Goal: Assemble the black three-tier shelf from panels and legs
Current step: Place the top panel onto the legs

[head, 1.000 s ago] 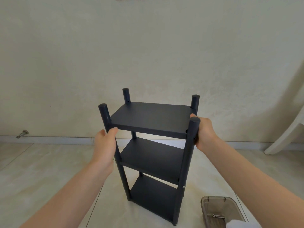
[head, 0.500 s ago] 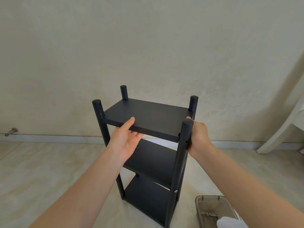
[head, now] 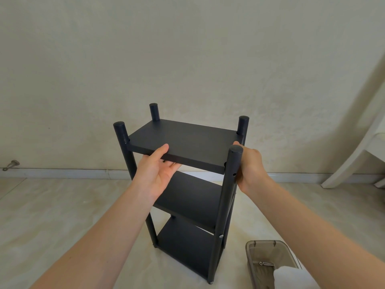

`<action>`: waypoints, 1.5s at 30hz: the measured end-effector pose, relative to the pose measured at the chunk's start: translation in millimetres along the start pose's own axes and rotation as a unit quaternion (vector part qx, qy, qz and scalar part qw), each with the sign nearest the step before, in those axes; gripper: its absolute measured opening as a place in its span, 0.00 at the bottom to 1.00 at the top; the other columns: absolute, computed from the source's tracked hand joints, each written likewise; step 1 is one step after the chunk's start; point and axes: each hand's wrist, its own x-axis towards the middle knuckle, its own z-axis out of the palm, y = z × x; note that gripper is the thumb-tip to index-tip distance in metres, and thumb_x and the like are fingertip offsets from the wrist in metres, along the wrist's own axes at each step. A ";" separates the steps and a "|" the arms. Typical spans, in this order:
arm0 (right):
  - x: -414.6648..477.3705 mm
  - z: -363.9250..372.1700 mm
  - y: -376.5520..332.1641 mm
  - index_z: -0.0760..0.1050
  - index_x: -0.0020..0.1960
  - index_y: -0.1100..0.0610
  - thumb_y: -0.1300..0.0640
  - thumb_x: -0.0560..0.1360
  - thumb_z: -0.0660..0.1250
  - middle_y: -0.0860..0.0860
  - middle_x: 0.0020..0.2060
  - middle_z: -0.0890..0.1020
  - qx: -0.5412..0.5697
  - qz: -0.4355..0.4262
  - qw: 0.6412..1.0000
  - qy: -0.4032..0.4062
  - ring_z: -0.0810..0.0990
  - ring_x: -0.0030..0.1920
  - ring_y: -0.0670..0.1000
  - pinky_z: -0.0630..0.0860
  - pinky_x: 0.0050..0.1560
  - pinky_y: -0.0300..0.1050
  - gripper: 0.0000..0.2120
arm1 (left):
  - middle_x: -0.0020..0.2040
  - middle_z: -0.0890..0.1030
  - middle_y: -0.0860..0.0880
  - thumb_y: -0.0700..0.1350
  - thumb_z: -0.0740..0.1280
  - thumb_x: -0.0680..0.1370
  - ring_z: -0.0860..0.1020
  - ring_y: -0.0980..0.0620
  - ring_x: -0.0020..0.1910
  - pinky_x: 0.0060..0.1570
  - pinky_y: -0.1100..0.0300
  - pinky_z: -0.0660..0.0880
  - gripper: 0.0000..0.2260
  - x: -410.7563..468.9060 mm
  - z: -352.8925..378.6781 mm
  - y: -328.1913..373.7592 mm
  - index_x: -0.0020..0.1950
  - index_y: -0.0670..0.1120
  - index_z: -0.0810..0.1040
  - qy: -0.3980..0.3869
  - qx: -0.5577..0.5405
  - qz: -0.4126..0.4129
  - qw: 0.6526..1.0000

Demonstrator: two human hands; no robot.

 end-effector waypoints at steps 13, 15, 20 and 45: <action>-10.9 -3.4 -2.0 0.76 0.57 0.55 0.50 0.82 0.62 0.51 0.41 0.82 0.013 0.014 1.000 -0.014 0.81 0.40 0.52 0.75 0.25 0.37 0.10 | 0.53 0.86 0.40 0.35 0.69 0.79 0.86 0.38 0.50 0.48 0.41 0.82 0.13 -4.5 -4.8 -1.1 0.63 0.44 0.77 -0.024 -0.030 -0.007 0.999; -12.8 -3.3 2.3 0.77 0.52 0.54 0.51 0.82 0.62 0.52 0.41 0.83 0.001 0.009 1.000 -0.022 0.82 0.42 0.54 0.82 0.34 0.45 0.09 | 0.53 0.86 0.40 0.35 0.69 0.79 0.85 0.38 0.50 0.49 0.41 0.82 0.14 -5.3 -4.5 -0.5 0.63 0.44 0.77 -0.025 -0.030 -0.009 0.999; -20.1 -1.4 12.6 0.79 0.47 0.54 0.53 0.82 0.59 0.57 0.46 0.84 0.011 0.001 1.000 -0.015 0.84 0.46 0.59 0.84 0.45 0.55 0.12 | 0.54 0.86 0.41 0.36 0.69 0.78 0.85 0.39 0.51 0.50 0.42 0.82 0.14 -6.3 -5.4 0.0 0.63 0.45 0.77 -0.027 -0.020 -0.006 0.999; -0.3 -0.6 7.6 0.81 0.38 0.54 0.54 0.78 0.61 0.52 0.33 0.84 0.074 -0.023 0.997 0.021 0.83 0.31 0.54 0.81 0.29 0.47 0.14 | 0.53 0.85 0.50 0.50 0.58 0.86 0.82 0.52 0.55 0.61 0.53 0.73 0.13 3.8 -71.0 89.7 0.55 0.47 0.80 0.131 0.365 0.108 0.915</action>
